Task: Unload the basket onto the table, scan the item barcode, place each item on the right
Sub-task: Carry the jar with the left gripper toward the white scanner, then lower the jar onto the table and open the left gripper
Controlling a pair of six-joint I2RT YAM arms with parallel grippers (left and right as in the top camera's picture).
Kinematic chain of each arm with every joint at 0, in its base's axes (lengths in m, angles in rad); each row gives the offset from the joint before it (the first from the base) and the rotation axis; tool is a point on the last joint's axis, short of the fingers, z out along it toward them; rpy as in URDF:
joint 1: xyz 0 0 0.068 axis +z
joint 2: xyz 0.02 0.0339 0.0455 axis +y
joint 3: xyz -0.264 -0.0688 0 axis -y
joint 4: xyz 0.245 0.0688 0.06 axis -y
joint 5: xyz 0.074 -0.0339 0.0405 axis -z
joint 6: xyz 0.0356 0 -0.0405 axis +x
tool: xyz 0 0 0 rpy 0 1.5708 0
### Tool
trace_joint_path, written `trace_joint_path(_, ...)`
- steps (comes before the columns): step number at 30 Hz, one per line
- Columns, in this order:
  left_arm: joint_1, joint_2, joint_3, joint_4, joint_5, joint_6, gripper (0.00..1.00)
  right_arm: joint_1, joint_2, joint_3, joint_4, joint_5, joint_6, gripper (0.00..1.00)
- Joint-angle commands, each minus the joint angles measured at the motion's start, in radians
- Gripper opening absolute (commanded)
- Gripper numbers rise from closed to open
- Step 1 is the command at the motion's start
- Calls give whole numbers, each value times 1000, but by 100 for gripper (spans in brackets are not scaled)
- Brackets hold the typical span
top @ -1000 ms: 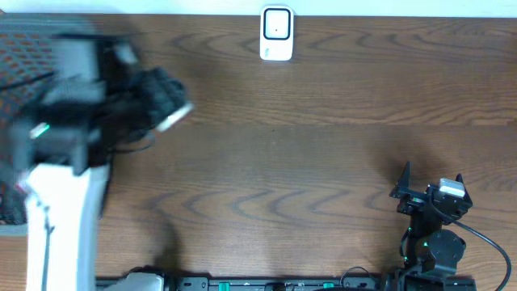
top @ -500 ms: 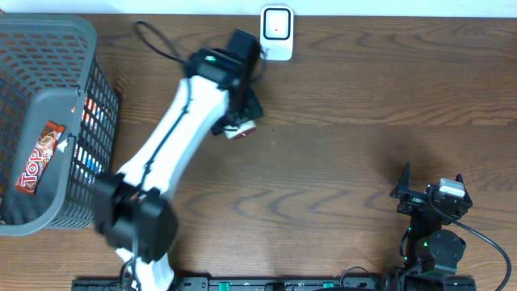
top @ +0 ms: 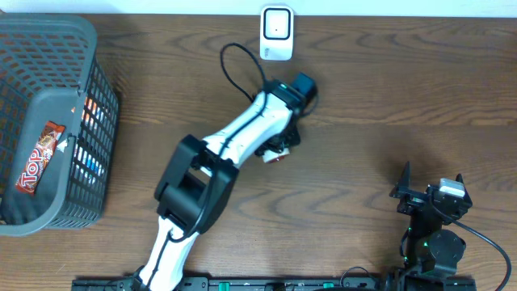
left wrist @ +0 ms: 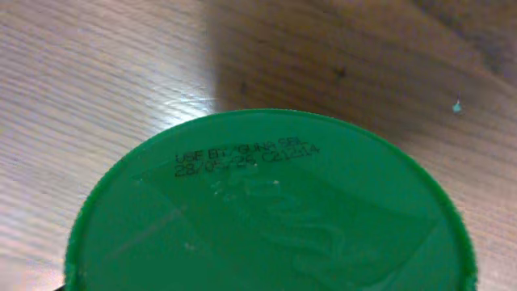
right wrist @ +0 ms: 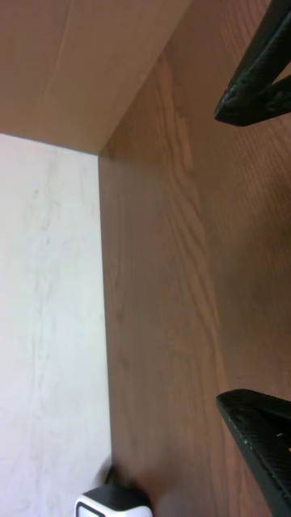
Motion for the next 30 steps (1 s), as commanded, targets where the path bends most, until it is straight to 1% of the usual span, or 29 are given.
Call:
trace_joint_path(1,-38,-4,-17,32,-177,-108,56,6,-3,-2,-3,2,-12,99)
trace_joint_path(4,-87,-4,-48,63,-388,-166,56,6,-3,-2,-3,2,-12,99)
trace_joint_path(7,-139,-4,-90,106,-597,-196,56,9,-3,-2,-3,2,-12,99)
trace_joint_path(10,-177,-4,-133,173,-762,-195,56,15,-3,-2,-3,2,-12,99)
trace_joint_path(12,-190,-4,-170,235,-839,-195,56,19,-3,-2,-3,2,-12,99)
trace_joint_path(17,-191,-4,-268,372,-867,-230,60,23,-3,-2,-3,2,-12,99)
trace_joint_path(22,-189,-4,-312,469,-1010,-247,61,23,-3,-2,-3,2,-12,99)
trace_joint_path(24,-189,-4,-312,488,-1041,-247,61,23,-3,-2,-3,2,-12,99)
trace_joint_path(27,-189,-4,-312,507,-1044,-248,60,23,-3,-2,-3,2,-12,99)
trace_joint_path(30,-192,-2,-324,524,-1027,-248,63,23,-3,-2,-3,2,-12,99)
